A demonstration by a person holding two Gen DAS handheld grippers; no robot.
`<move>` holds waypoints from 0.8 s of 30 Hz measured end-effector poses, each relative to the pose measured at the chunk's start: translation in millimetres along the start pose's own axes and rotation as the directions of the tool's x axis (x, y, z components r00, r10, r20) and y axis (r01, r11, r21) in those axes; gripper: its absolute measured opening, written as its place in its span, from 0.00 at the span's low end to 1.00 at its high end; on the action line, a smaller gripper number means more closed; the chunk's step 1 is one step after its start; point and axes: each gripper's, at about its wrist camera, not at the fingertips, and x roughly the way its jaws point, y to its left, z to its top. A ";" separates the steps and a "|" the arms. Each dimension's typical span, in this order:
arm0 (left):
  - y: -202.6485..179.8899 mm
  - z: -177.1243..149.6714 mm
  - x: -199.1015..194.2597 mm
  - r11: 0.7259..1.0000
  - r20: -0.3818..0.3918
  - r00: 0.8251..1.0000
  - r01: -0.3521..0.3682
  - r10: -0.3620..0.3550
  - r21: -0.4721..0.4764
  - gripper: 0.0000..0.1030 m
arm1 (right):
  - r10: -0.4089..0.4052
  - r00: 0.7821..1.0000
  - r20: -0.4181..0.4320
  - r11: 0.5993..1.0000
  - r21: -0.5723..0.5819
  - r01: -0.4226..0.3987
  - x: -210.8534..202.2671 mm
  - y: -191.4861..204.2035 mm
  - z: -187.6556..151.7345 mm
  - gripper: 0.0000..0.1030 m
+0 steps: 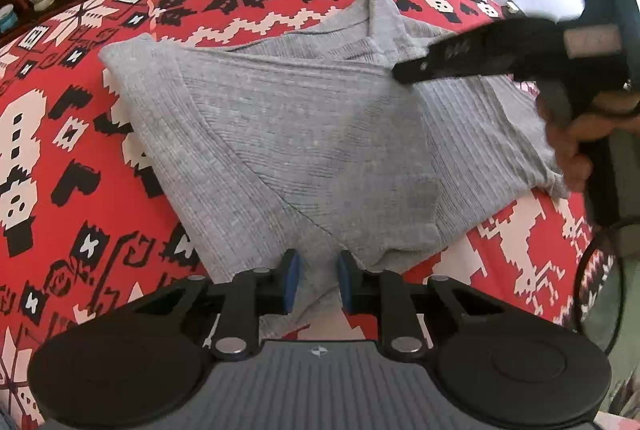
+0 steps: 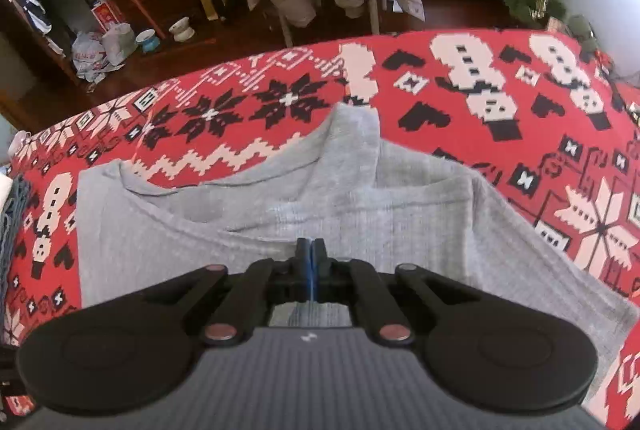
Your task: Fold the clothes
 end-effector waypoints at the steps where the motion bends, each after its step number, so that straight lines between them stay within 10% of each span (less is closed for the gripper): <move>1: 1.6 1.5 -1.4 1.000 -0.002 1.000 0.006 -0.006 -0.006 0.20 | -0.003 1.000 -0.005 1.000 -0.007 0.003 2.6 0.8 -0.6 0.02; 7: 39.7 36.6 -35.5 0.988 0.143 0.990 0.025 -0.003 -0.149 0.15 | -0.054 0.997 0.053 0.998 -0.021 0.055 -14.1 6.1 4.2 0.13; 12: 92.1 76.3 -35.7 0.948 0.223 0.974 0.038 0.036 -0.317 0.11 | 0.058 0.997 0.045 0.998 -0.036 -0.056 -29.6 24.4 13.8 0.14; 18: 120.7 79.2 -15.9 0.948 0.179 0.983 0.030 0.029 -0.318 0.09 | 0.259 0.966 -0.016 0.965 -0.036 -0.259 -9.6 80.4 19.5 0.14; 24: 133.3 71.8 -10.7 0.948 0.174 0.985 0.032 0.025 -0.316 0.05 | 0.267 0.962 -0.050 0.961 -0.064 -0.270 24.9 134.1 18.8 0.10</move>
